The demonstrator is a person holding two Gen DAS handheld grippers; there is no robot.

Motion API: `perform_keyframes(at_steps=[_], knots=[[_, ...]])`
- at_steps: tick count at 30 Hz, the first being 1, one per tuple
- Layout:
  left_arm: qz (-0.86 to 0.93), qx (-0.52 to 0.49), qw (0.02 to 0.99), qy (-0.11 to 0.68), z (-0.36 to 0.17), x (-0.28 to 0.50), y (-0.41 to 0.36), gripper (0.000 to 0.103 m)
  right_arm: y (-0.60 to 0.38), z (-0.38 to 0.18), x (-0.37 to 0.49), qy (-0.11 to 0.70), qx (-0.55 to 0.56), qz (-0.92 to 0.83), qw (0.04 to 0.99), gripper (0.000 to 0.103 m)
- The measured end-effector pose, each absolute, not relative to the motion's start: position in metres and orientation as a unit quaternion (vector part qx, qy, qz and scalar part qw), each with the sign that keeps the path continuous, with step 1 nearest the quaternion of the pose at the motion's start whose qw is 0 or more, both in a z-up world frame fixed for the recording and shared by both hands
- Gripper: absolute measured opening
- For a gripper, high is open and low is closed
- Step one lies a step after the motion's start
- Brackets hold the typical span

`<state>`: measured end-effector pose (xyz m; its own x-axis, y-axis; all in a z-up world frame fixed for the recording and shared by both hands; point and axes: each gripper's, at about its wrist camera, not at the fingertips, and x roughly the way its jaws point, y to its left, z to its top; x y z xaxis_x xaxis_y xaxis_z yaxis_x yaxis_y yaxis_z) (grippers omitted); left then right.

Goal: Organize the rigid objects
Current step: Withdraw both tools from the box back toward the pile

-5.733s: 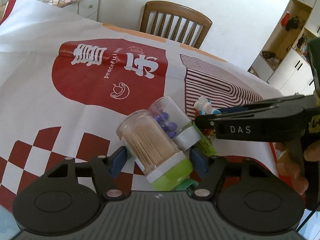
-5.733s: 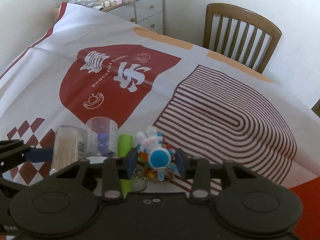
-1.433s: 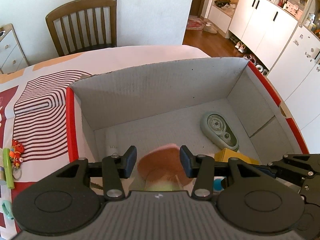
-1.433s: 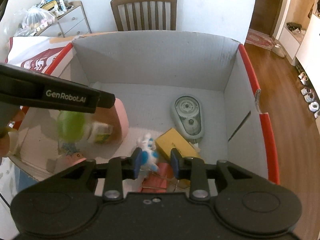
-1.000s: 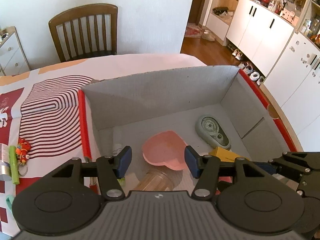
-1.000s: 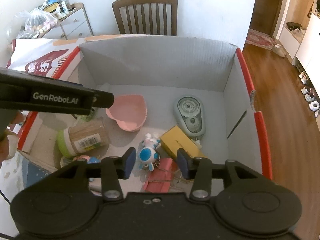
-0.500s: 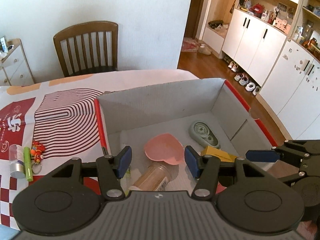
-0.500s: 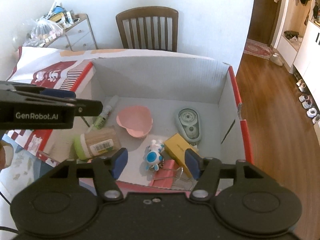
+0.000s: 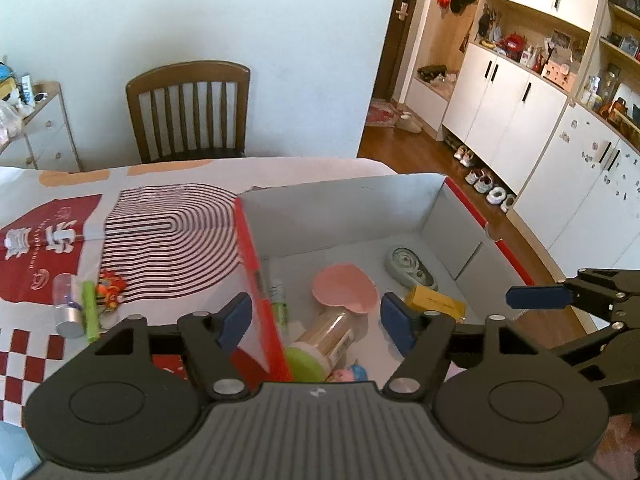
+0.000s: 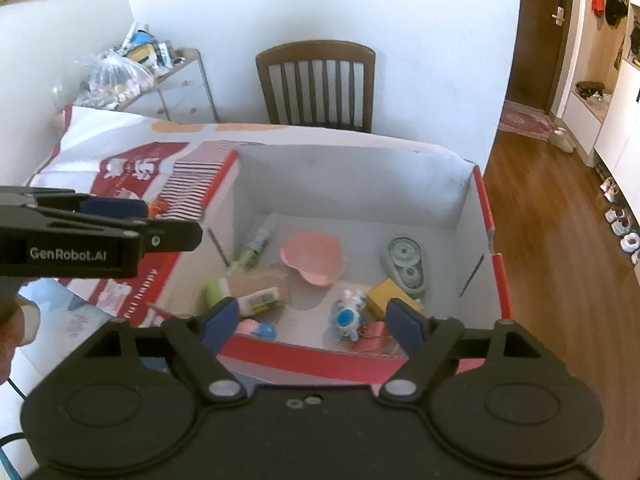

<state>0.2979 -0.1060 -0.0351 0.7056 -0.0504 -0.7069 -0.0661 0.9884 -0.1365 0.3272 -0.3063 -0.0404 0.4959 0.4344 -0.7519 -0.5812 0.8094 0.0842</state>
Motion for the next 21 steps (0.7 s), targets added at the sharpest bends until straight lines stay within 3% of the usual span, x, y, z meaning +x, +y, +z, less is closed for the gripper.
perform_keyframes(at_steps=[11, 15, 21], knots=[[0.018, -0.086, 0.924, 0.372, -0.028, 0.247, -0.059, 0.071, -0.281, -0.025, 0.289, 0.376, -0.066, 0.316, 0.868, 0.093], [0.027, -0.095, 0.926, 0.366, -0.024, 0.23, -0.038, 0.08, -0.267, -0.021, 0.275, 0.361, -0.059, 0.326, 0.872, 0.099], [0.042, -0.101, 0.925, 0.363, -0.023, 0.208, -0.004, 0.082, -0.239, -0.023, 0.254, 0.352, -0.055, 0.346, 0.868, 0.102]])
